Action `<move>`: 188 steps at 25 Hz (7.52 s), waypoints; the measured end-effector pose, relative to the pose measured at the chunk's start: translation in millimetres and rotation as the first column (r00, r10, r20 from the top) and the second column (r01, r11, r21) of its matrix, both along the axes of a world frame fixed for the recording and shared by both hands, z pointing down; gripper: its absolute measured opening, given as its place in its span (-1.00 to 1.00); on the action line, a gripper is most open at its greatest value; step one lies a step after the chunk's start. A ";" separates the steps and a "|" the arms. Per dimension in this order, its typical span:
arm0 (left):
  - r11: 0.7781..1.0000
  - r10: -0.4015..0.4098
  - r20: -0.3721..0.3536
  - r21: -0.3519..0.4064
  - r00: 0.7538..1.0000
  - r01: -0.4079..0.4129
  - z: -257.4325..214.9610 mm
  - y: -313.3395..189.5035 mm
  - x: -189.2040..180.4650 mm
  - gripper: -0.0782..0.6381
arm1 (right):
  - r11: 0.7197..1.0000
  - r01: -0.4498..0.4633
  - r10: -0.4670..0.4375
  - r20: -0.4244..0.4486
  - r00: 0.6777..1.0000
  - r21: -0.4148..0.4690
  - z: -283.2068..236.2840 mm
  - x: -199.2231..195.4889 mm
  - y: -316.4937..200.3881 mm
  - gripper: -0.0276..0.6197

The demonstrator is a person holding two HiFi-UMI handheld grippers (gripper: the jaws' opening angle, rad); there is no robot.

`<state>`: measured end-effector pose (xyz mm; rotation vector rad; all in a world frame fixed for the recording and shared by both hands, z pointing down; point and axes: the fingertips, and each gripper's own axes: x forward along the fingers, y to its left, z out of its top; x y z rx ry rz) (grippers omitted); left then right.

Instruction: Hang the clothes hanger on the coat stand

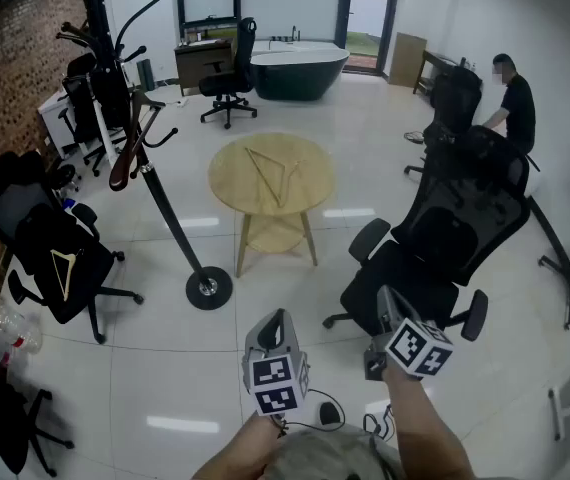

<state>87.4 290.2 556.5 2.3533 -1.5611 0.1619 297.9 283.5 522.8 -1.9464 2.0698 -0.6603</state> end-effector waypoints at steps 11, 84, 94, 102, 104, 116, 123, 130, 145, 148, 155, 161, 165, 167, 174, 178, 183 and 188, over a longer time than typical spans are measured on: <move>0.999 -0.001 0.018 -0.040 1.000 0.001 9.8 -6.9 -4.9 -0.58 | 1.000 0.013 -0.012 -0.126 0.992 0.003 -8.8 -13.3 -16.7 -0.91; 0.940 -0.336 0.051 -0.042 0.940 0.338 -21.7 -462.1 264.5 -0.46 | 0.883 0.469 -0.463 -0.180 0.868 -0.012 -11.1 210.5 -528.7 -0.51; 0.950 -0.310 0.036 -0.027 0.950 0.311 -30.4 -502.3 228.9 -0.46 | 0.893 0.450 -0.443 -0.213 0.871 -0.016 -20.1 175.0 -560.2 -0.44; 0.959 -0.283 0.006 -0.025 0.959 0.283 -35.0 -514.0 185.0 -0.46 | 0.906 0.424 -0.416 -0.244 0.876 -0.024 -28.4 134.4 -571.4 -0.44; 0.959 -0.281 -0.002 -0.030 0.960 0.281 -32.8 -513.7 170.8 -0.46 | 0.905 0.425 -0.418 -0.256 0.872 -0.031 -28.4 119.1 -571.3 -0.44; 0.953 -0.300 -0.002 -0.050 0.954 0.300 -24.1 -536.7 129.6 -0.46 | 0.879 0.472 -0.471 -0.276 0.838 -0.064 -19.8 65.3 -598.0 -0.44; 0.937 -0.344 0.039 -0.057 0.938 0.346 -21.7 -581.9 166.5 -0.46 | 0.849 0.520 -0.526 -0.241 0.816 -0.091 0.8 98.2 -650.1 -0.44; 0.914 -0.397 0.071 -0.060 0.915 0.401 -31.8 -635.0 218.1 -0.46 | 0.816 0.569 -0.576 -0.226 0.786 -0.101 -0.5 145.0 -715.0 -0.40; 0.923 -0.368 0.072 -0.094 0.927 0.374 -23.2 -694.8 161.8 -0.38 | 0.820 0.531 -0.569 -0.209 0.795 -0.213 31.0 96.3 -770.4 -0.38; 0.940 -0.327 0.065 -0.081 0.943 0.332 -30.2 -703.7 146.3 -0.38 | 0.846 0.488 -0.528 -0.215 0.822 -0.214 23.4 84.8 -773.2 -0.38; 0.958 -0.270 0.056 -0.079 0.961 0.274 -27.1 -711.3 98.9 -0.38 | 0.880 0.424 -0.466 -0.216 0.858 -0.214 25.2 43.7 -775.1 -0.37; 0.959 -0.261 0.048 -0.100 0.964 0.265 -23.6 -716.4 83.2 -0.38 | 0.871 0.415 -0.472 -0.213 0.855 -0.264 39.2 24.3 -777.5 -0.36; 0.952 -0.280 0.058 -0.109 0.958 0.285 -19.9 -739.5 83.6 -0.38 | 0.854 0.427 -0.493 -0.197 0.848 -0.298 57.1 21.4 -806.5 -0.34; 0.947 -0.295 0.070 -0.114 0.953 0.302 -21.0 -757.5 78.6 -0.38 | 0.840 0.437 -0.508 -0.184 0.841 -0.322 65.9 14.5 -828.0 -0.33; 0.941 -0.303 0.103 -0.129 0.948 0.314 1.3 -849.3 105.0 -0.38 | 0.807 0.445 -0.538 -0.172 0.825 -0.388 108.9 21.3 -921.7 -0.28; 0.933 -0.312 0.104 -0.156 0.944 0.325 17.0 -892.6 108.2 -0.38 | 0.778 0.439 -0.552 -0.156 0.819 -0.449 146.9 19.3 -967.5 -0.28; 0.913 -0.339 0.118 -0.198 0.933 0.357 35.9 -932.2 87.4 -0.38 | 0.733 0.389 -0.563 -0.177 0.807 -0.557 203.1 2.5 -1020.7 -0.24; 0.895 -0.357 0.120 -0.240 0.926 0.376 56.0 -947.8 69.5 -0.38 | 0.689 0.305 -0.571 -0.232 0.788 -0.658 252.9 -8.1 -1049.7 -0.24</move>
